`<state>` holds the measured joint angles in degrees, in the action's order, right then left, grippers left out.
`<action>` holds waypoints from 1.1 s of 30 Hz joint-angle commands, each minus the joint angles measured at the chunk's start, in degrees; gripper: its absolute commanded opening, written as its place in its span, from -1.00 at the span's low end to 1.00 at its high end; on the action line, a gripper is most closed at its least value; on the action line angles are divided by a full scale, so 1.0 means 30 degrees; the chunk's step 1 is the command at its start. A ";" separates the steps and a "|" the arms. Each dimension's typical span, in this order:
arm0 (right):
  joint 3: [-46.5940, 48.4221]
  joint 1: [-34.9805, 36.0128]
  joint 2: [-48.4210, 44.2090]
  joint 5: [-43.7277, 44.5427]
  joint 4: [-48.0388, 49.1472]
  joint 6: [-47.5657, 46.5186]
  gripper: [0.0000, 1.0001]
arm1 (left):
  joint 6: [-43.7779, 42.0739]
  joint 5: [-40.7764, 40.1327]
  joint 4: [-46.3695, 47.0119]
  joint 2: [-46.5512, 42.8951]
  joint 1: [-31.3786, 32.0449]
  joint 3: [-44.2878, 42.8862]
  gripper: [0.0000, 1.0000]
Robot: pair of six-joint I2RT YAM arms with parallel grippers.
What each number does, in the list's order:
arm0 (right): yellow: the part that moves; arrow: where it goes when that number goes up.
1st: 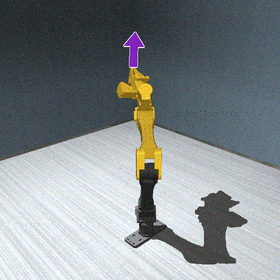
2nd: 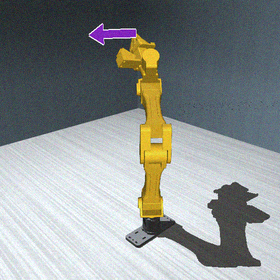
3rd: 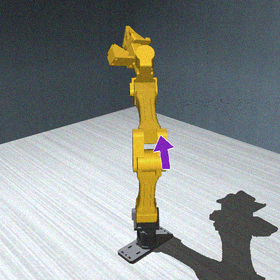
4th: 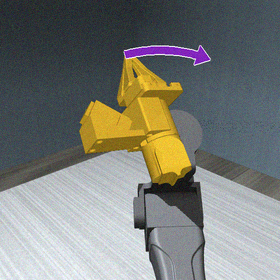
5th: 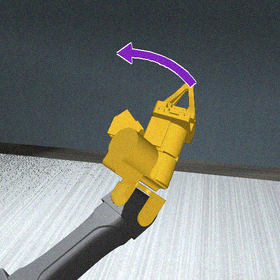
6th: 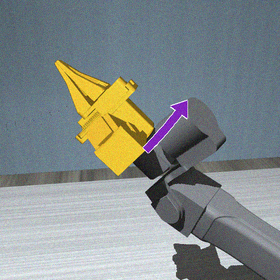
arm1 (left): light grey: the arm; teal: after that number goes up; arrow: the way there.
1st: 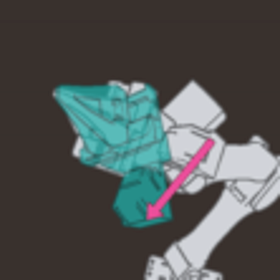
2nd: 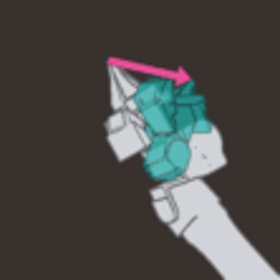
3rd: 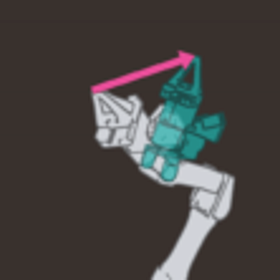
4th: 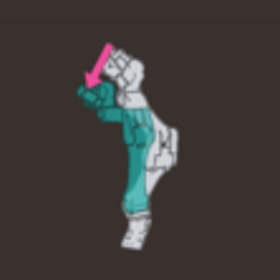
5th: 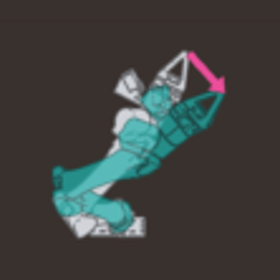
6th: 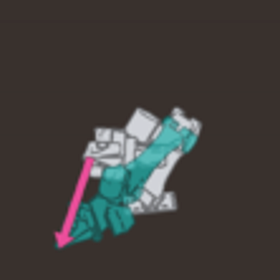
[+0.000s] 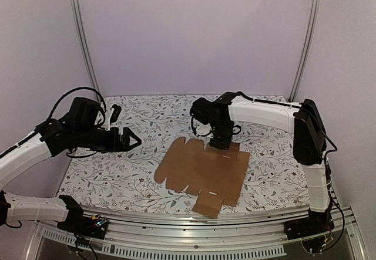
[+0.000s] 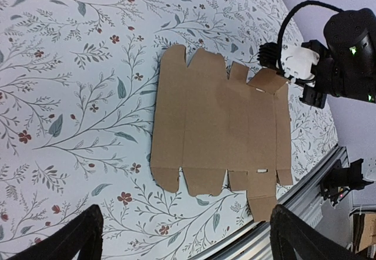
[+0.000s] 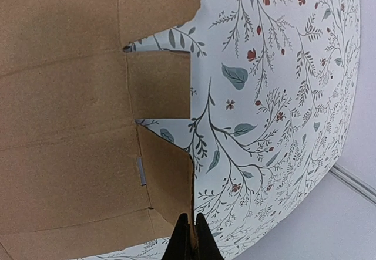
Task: Fold the paper box
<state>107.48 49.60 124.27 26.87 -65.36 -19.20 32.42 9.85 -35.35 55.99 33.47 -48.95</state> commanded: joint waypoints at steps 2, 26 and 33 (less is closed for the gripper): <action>0.0471 0.0042 0.0076 0.1587 0.0840 -0.0701 -0.79 | 0.0160 0.0197 -0.0341 0.0263 -0.0027 -0.0088 0.94; -0.7481 -0.0026 -1.0050 0.0405 0.3885 0.8399 0.55 | -0.0495 -0.2014 0.0628 0.4700 0.2038 -0.1552 0.95; -1.1911 -0.1063 -1.4064 -0.2542 0.5184 1.2879 0.68 | -0.0794 -0.1459 0.2171 0.7644 0.2757 -0.2753 0.92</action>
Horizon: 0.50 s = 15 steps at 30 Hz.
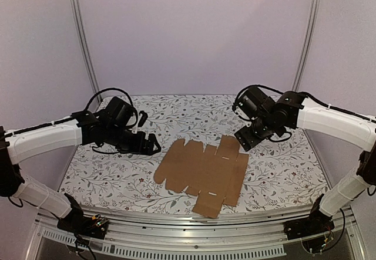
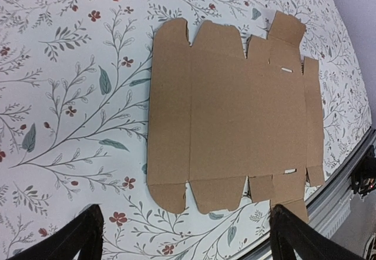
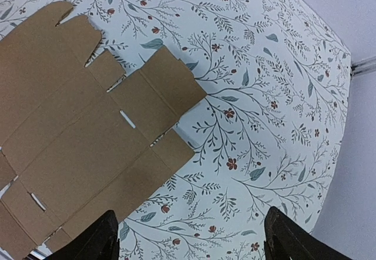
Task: Fold the paper box
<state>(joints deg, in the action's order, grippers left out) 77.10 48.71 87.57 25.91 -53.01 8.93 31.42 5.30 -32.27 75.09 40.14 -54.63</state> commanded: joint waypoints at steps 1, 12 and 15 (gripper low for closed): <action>-0.2689 -0.0994 -0.2391 -0.2653 0.1266 0.3961 0.71 | -0.0454 0.0206 0.1378 0.1656 0.0635 -0.1012 0.92; -1.0888 -0.2530 -0.6089 -0.9610 0.7726 1.1234 0.71 | -0.0484 0.1017 0.2979 0.5775 0.1201 -0.2698 0.77; -1.2375 -0.2695 -0.6133 -1.0242 0.9083 1.2497 0.63 | -0.0463 0.1050 0.3401 0.6448 0.1266 -0.2837 0.72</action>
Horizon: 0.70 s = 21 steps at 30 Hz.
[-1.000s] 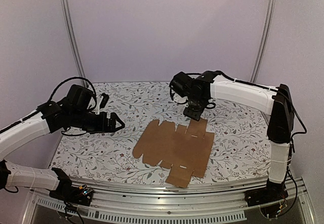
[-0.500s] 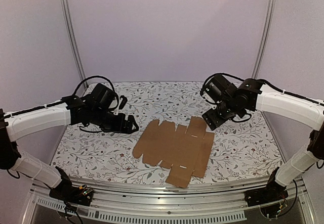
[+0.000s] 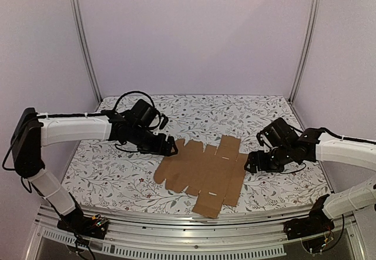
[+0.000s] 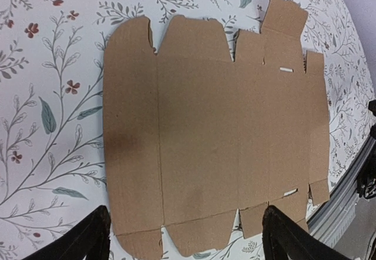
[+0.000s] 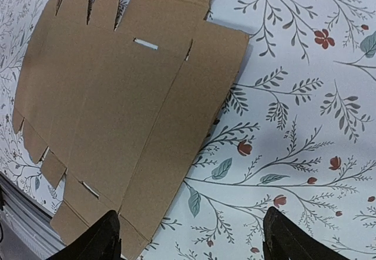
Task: Fold the paper box
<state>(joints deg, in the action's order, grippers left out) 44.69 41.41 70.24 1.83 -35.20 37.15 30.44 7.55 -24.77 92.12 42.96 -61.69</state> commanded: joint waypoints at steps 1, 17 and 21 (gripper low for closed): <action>-0.2031 -0.0351 -0.0356 -0.2563 0.3680 0.3633 0.61 | -0.0087 0.0343 0.1029 0.0962 0.0354 -0.0499 0.70; -0.6389 -0.0531 0.0789 -0.5284 1.0729 0.7807 0.26 | 0.0678 0.0118 0.2958 0.3295 0.0839 0.0266 0.56; -0.7254 -0.0517 0.1275 -0.5674 1.2695 0.8567 0.22 | 0.0763 -0.0001 0.3094 0.3574 0.0942 0.0461 0.54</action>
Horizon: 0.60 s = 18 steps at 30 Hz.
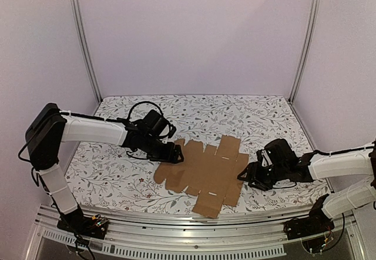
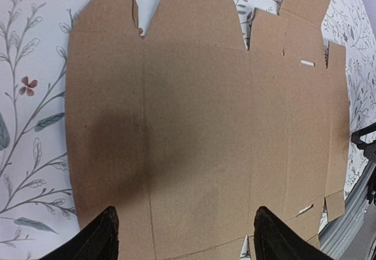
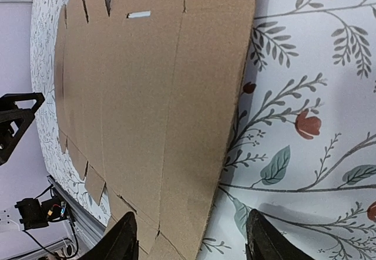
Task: Fold the paper box
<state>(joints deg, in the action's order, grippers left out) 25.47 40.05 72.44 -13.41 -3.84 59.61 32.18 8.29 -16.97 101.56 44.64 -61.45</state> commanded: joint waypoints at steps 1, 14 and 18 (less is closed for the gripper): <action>-0.1069 -0.0052 0.0771 -0.0650 0.2600 0.1252 0.20 | 0.0193 -0.0290 0.0515 0.0491 0.0423 0.0411 0.53; -0.2608 -0.0053 0.1934 -0.0908 0.5342 0.2262 0.14 | 0.0495 -0.0814 0.0775 0.1005 0.0793 0.1558 0.49; -0.3016 -0.0070 0.2365 -0.1085 0.6698 0.2561 0.13 | 0.0651 -0.0755 0.0978 0.1337 0.0848 0.1726 0.47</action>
<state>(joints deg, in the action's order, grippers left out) 18.94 40.05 77.12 -16.53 14.72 65.76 33.28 6.66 -14.96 103.66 46.22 -57.71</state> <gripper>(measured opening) 0.568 0.741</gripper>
